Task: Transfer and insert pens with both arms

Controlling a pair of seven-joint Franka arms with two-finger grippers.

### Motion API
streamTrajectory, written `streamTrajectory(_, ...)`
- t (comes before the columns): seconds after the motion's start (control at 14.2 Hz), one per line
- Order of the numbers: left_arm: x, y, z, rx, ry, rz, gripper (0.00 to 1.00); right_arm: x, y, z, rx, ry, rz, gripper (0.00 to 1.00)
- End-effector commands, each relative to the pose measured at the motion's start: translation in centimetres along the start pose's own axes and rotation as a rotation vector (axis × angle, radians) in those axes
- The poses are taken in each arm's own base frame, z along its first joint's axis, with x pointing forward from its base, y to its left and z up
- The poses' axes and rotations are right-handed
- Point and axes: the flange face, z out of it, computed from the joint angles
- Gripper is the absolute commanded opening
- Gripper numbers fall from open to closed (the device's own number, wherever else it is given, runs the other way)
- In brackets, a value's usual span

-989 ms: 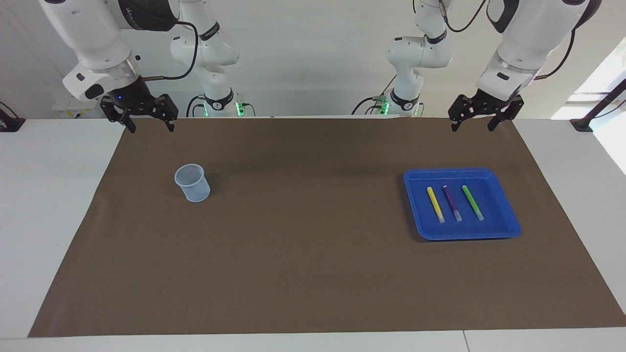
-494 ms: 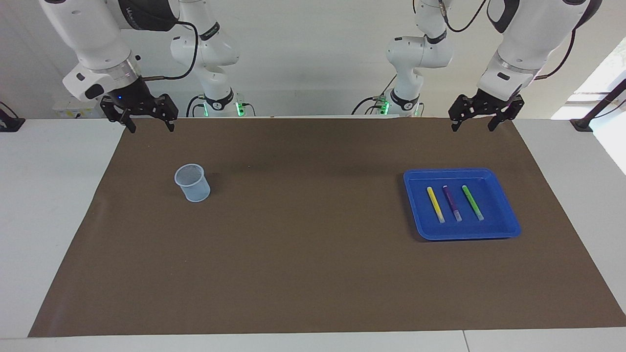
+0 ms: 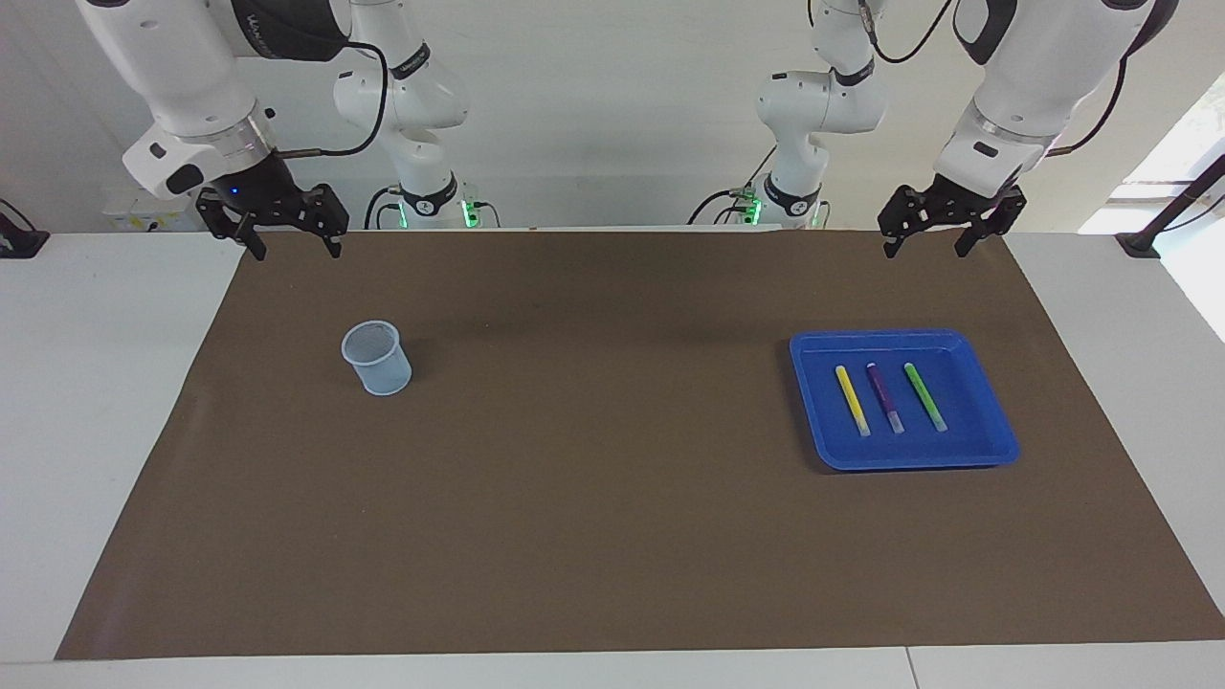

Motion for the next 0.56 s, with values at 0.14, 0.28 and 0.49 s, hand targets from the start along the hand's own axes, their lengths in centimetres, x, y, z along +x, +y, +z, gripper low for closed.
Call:
streamTrajectory(0.14,-0.4,-0.16,-0.05,-0.01,0.012,-0.003,1.0,-0.35,0.23,-0.09,0.019,-0.001,-0.012,1.0)
streamTrajectory(0.28,-0.62,-0.34,0.09,-0.01,0.006,-0.004,1.0,-0.37,0.31,-0.08,0.019,-0.003,-0.01,1.0)
streamTrajectory(0.49,-0.59,-1.15,0.34,-0.01,0.004,-0.018,1.0,-0.37,0.31,-0.08,0.019,-0.003,-0.01,1.0)
